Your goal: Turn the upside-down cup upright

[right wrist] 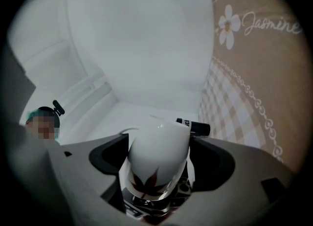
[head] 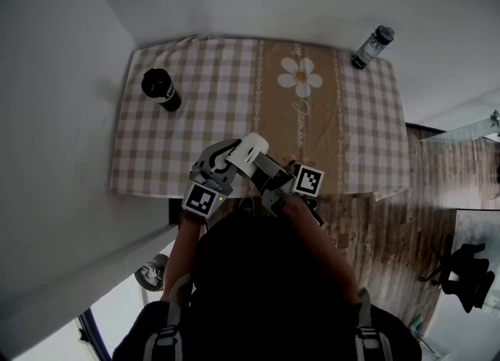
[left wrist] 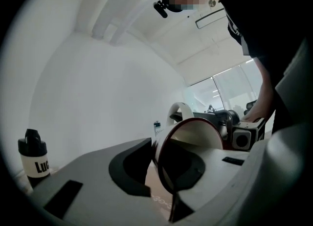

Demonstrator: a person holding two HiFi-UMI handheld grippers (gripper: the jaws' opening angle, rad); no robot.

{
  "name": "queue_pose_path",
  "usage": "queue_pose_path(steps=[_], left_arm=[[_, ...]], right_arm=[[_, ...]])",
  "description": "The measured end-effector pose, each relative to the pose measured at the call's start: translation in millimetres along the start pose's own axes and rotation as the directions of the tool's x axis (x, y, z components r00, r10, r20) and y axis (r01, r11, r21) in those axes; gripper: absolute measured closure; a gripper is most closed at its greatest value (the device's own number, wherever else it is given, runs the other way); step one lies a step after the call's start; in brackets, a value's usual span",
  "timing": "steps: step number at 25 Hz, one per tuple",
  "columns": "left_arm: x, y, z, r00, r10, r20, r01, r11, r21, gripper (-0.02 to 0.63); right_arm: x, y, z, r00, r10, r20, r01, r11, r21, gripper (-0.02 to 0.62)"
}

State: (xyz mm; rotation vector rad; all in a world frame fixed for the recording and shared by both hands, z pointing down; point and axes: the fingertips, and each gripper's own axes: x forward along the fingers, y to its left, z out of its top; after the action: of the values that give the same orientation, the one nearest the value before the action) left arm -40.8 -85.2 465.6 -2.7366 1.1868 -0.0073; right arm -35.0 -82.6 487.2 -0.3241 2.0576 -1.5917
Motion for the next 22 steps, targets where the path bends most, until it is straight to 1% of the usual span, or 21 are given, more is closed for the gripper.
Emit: queue_pose_path(steps=[4,6,9,12,13,16,19,21,22], left_arm=[[1,-4,-5,0.999,-0.02,-0.044,0.023,0.997,0.068,0.561],[1,-7,-9,0.997,-0.031,-0.07,0.037,0.996,0.086,0.563],[3,-10,-12,0.996,-0.037,-0.081,0.042,0.997,0.071,0.565],[5,-13,-12,0.996,-0.048,-0.071,0.051,0.998,0.041,0.561],[5,-13,-12,0.996,-0.054,-0.07,0.057,0.998,0.036,0.546],[3,-14,-17,0.994,-0.068,-0.086,0.07,0.997,0.028,0.54],[1,-15,-25,0.991,-0.074,-0.109,0.074,0.997,-0.004,0.514],[0,-16,-29,0.989,-0.078,-0.125,0.076,0.997,-0.018,0.512],[-1,-17,-31,0.988,-0.079,-0.131,0.075,0.997,-0.031,0.512]], right_arm=[[-3,-3,1,1.0,-0.004,-0.009,0.004,1.0,-0.025,0.207],[-6,-4,2,1.0,-0.019,-0.016,0.018,0.997,-0.071,0.213],[-11,-5,5,0.998,-0.057,-0.013,0.054,0.982,-0.179,0.218],[-15,-3,9,0.998,-0.059,0.003,0.058,0.965,-0.256,0.221],[-16,-1,11,0.998,-0.056,0.011,0.057,0.96,-0.274,0.221],[-22,0,22,0.997,-0.051,0.051,0.064,0.955,-0.289,0.222],[-32,-2,36,0.994,-0.073,0.087,0.096,0.946,-0.308,0.222],[-36,-1,43,0.99,-0.105,0.095,0.133,0.925,-0.356,0.222],[-38,-1,47,0.987,-0.124,0.101,0.154,0.908,-0.391,0.222]])
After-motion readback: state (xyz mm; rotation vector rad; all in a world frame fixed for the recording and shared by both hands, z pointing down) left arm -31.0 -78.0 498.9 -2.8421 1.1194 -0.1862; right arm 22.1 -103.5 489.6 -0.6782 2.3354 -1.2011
